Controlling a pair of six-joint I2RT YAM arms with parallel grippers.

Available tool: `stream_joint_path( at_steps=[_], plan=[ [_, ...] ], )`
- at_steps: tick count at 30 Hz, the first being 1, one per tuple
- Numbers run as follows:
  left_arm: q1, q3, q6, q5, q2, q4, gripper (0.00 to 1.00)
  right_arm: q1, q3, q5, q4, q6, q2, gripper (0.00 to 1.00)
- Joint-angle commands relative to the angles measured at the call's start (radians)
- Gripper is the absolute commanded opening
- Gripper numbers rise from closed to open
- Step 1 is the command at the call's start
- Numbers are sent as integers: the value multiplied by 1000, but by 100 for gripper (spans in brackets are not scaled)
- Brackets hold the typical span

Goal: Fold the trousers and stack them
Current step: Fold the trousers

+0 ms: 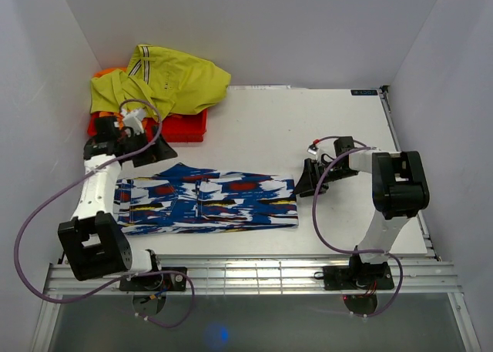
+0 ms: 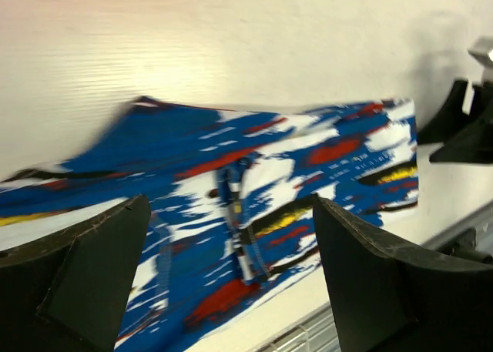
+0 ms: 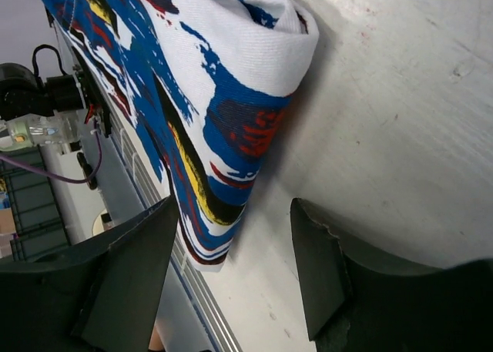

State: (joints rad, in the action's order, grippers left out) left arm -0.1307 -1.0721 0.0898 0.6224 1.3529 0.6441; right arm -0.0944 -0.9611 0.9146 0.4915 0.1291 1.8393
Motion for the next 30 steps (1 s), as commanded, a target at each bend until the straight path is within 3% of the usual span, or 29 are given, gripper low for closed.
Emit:
stream_joint_path(
  at_steps=[1, 5, 8, 9, 12, 17, 18, 27, 30],
  plan=[
    [-186, -46, -122, 72, -18, 156, 98, -10, 41, 24, -102, -8, 35, 66],
    [-423, -74, -238, 167, 31, 273, 98, -28, 61, 49, -152, -52, 54, 61],
    [-584, -86, -346, 184, 84, 336, 98, -47, 79, 50, -200, -75, 66, 46],
    [-613, -86, -373, 174, 94, 345, 98, -45, 82, 49, -205, -78, 69, 31],
    [-707, -78, -461, 116, 117, 348, 98, -25, 58, 26, -162, -43, 58, 8],
    [-727, -51, -567, 65, 86, 325, 98, 80, 15, -5, 0, 56, -55, 8],
    [-727, -39, -570, 63, 78, 315, 98, 149, 6, -11, 37, 113, -72, 8],
    [-698, 30, -610, 154, 35, 313, 93, 490, -215, -82, 496, 458, -129, 8],
    [-657, 92, -593, 195, 40, 296, 89, 519, -251, -106, 532, 504, -112, 8]
  ],
)
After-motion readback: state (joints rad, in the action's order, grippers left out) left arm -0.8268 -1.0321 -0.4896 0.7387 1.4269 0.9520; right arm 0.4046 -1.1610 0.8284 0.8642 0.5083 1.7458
